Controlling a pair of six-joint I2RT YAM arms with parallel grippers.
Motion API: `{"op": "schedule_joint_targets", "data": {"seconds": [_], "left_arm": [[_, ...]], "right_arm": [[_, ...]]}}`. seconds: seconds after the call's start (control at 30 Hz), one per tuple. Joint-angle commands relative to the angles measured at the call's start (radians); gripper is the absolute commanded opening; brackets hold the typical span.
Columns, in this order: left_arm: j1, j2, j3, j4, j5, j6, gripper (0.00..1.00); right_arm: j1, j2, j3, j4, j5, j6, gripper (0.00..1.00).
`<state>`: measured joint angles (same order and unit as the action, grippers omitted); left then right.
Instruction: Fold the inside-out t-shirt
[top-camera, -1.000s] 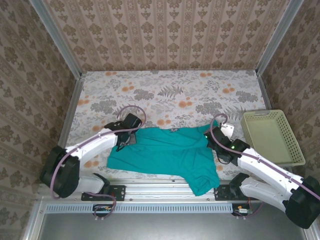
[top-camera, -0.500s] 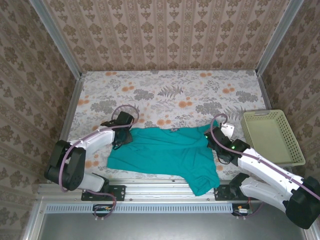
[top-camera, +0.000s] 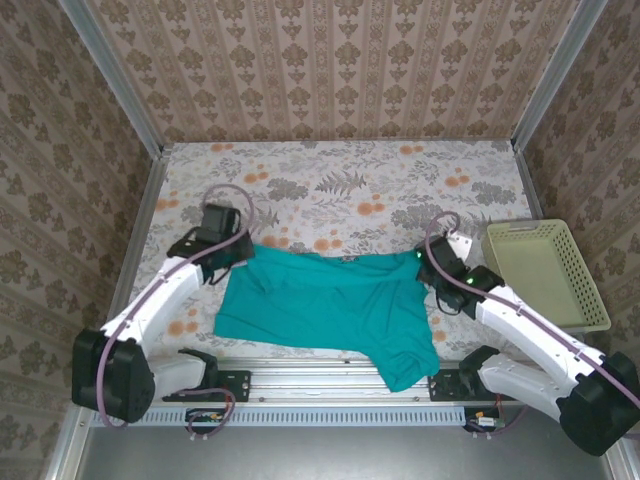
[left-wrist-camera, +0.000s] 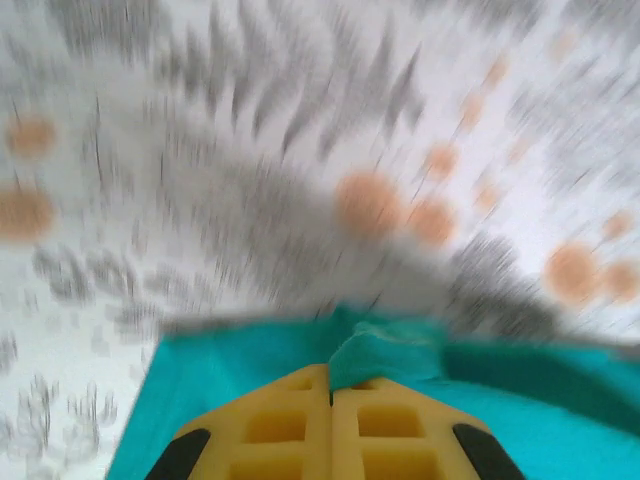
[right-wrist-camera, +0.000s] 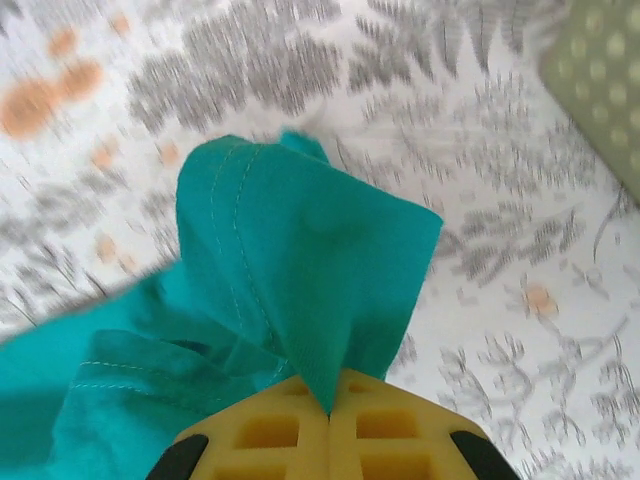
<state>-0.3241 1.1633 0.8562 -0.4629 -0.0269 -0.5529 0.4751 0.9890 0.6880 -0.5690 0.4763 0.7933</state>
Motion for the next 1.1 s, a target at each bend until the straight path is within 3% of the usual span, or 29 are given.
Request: {"op": "schedule_joint_targets", "data": {"seconds": [0.0,0.13,0.3,0.43,0.57,0.73,0.83,1.07], "left_arm": [[0.073,-0.057,0.1,0.107,0.111,0.055,0.0],[0.155,-0.051,0.13,0.167,0.198,0.025,0.0],[0.219,0.008,0.151,0.118,0.19,0.065,0.0],[0.217,0.161,0.241,0.073,0.204,0.143,0.0],[0.19,0.36,0.364,0.012,0.223,0.154,0.0],[0.196,0.425,0.381,0.007,0.274,0.102,0.0],[0.199,0.372,0.287,0.071,0.369,0.048,0.0],[0.164,0.023,-0.114,0.137,0.221,-0.041,0.0]], "right_arm": [[-0.059,0.025,0.105,0.065,-0.043,-0.111,0.0],[-0.088,0.058,0.183,0.07,-0.047,-0.162,0.0],[-0.115,0.056,0.18,0.083,-0.045,-0.176,0.0],[-0.134,0.065,0.203,0.128,-0.075,-0.203,0.0],[-0.135,0.167,0.292,0.199,-0.116,-0.261,0.0],[-0.135,0.341,0.378,0.203,-0.154,-0.276,0.0],[-0.124,0.338,0.327,0.202,-0.167,-0.252,0.0],[-0.006,0.144,0.006,0.143,-0.164,-0.117,0.0]]}}
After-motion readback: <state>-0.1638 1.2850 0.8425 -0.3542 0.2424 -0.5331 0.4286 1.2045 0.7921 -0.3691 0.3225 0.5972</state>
